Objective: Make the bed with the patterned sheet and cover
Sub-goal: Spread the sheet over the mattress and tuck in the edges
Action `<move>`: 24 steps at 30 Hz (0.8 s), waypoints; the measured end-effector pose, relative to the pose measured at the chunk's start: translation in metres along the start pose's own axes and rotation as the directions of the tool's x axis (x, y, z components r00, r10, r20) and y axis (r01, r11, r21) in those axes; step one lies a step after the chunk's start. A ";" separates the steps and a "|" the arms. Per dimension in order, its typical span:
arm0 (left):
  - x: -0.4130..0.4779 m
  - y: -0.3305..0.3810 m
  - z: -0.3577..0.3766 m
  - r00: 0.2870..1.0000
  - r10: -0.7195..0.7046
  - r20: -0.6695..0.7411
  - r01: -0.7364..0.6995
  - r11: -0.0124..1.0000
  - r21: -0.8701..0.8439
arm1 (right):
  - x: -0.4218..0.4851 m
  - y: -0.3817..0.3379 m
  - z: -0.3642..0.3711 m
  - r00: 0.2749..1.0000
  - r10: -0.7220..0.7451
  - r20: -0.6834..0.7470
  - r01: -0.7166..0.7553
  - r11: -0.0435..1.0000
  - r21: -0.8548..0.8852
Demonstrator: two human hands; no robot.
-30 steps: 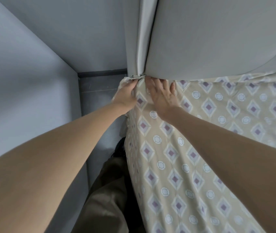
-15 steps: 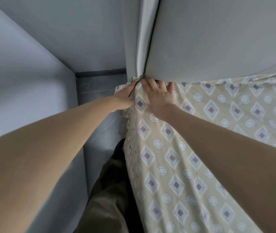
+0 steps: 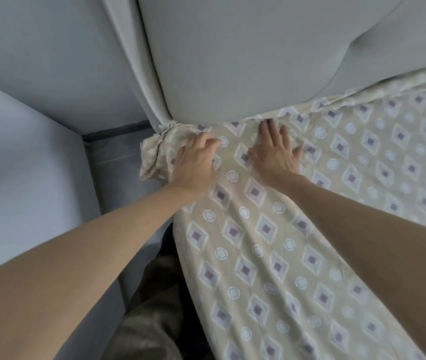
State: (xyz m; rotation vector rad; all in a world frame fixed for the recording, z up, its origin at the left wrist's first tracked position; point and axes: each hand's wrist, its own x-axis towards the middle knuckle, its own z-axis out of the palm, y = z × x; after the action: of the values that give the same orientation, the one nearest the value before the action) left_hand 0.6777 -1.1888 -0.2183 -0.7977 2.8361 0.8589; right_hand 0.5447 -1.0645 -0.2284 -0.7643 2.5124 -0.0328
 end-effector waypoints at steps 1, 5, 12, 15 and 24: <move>0.004 0.004 0.004 0.996 0.049 0.069 -0.050 0.999 0.014 | 0.005 0.006 -0.005 0.999 0.041 -0.005 -0.041 0.999 0.033; 0.029 0.014 0.026 0.964 0.054 0.260 -0.104 0.978 0.181 | 0.030 0.028 -0.022 0.992 0.127 0.008 -0.127 0.989 0.074; 0.064 0.025 0.038 0.961 -0.096 0.259 0.012 0.952 0.307 | 0.069 0.033 -0.027 0.998 0.049 -0.036 -0.052 0.996 -0.072; 0.063 0.036 0.043 0.970 -0.136 0.201 0.057 0.933 0.355 | 0.073 0.036 -0.023 0.997 0.034 -0.067 -0.041 0.994 -0.100; 0.064 0.036 0.051 0.997 -0.050 0.065 0.021 0.924 0.381 | 0.086 0.028 -0.040 0.996 0.067 0.063 -0.051 0.972 -0.228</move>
State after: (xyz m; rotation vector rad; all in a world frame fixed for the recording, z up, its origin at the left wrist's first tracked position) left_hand 0.6005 -1.1653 -0.2566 -0.7404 2.7786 0.3039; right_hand 0.4497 -1.0912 -0.2383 -0.7644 2.4964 0.3011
